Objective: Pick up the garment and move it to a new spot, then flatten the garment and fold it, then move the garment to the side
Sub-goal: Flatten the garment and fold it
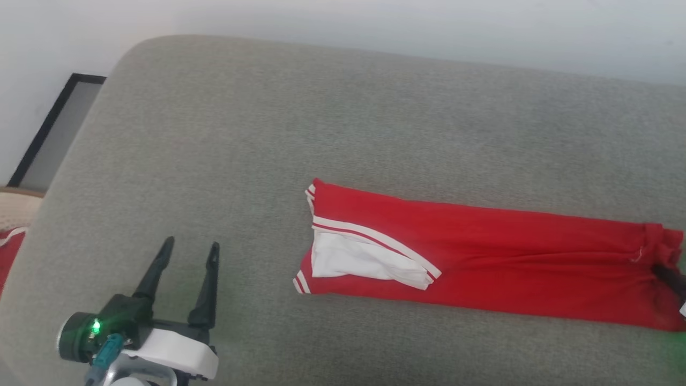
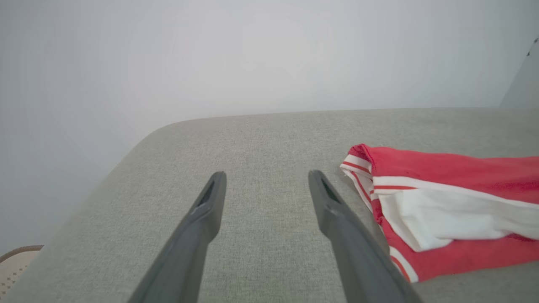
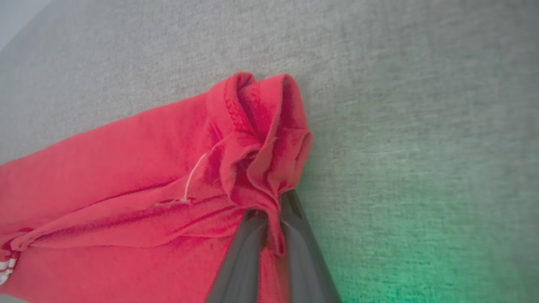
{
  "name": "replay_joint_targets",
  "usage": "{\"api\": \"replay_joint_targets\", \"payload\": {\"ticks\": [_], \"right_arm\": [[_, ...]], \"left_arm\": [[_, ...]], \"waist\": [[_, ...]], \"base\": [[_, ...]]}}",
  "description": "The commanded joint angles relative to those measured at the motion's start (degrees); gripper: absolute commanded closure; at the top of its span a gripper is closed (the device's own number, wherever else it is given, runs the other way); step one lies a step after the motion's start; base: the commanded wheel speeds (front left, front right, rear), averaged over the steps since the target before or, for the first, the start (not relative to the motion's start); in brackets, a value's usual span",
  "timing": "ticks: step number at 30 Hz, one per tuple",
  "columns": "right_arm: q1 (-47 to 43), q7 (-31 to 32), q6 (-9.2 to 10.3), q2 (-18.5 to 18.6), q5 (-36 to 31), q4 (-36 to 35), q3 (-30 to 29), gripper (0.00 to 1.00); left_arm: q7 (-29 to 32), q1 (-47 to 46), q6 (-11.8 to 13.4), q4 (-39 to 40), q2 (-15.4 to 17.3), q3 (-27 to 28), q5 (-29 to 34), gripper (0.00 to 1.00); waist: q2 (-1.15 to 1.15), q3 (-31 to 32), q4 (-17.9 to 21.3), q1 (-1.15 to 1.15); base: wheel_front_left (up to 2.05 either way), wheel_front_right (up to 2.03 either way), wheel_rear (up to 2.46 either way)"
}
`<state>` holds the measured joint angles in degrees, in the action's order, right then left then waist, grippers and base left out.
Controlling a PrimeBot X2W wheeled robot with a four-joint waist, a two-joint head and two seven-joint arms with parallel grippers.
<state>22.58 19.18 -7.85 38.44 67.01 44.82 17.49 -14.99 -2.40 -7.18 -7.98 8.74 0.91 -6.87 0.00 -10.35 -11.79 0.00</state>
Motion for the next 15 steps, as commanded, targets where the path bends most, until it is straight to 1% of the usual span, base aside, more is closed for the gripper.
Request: {"api": "replay_joint_targets", "payload": {"ticks": [1,4,5,8,15], "right_arm": [[-1.30,0.09,0.69,-0.12,-0.35,1.53,0.08,1.00],[-0.83,-0.76,0.76,2.02,-0.48,1.50,-2.09,1.00],[-0.37,-1.08,0.55,2.88,-0.68,1.36,-3.34,1.00],[0.79,-1.48,0.43,4.39,-0.84,1.20,-5.18,1.00],[3.21,-1.94,0.43,9.79,-2.98,2.79,-8.96,1.00]], "left_arm": [[-0.25,0.57,-0.25,0.33,-0.12,0.49,0.23,0.00],[-0.25,0.98,-0.25,1.14,-0.51,1.55,0.69,0.00],[-0.25,1.18,-0.29,1.43,-0.63,2.12,0.97,0.00],[-0.25,1.16,-0.31,2.13,-0.53,2.75,0.73,0.00],[-0.25,0.99,-0.29,3.49,0.07,3.46,0.46,0.00]], "waist": [[0.00,-0.07,0.75,0.00],[0.00,-0.21,2.33,0.00],[0.00,-0.34,3.43,0.00],[0.00,-0.58,5.23,0.00],[0.00,-1.70,8.99,0.00]], "base": [[0.00,0.00,0.00],[0.00,0.00,0.00],[0.00,0.00,0.00],[0.00,0.00,0.00],[0.00,0.00,0.00]]}}
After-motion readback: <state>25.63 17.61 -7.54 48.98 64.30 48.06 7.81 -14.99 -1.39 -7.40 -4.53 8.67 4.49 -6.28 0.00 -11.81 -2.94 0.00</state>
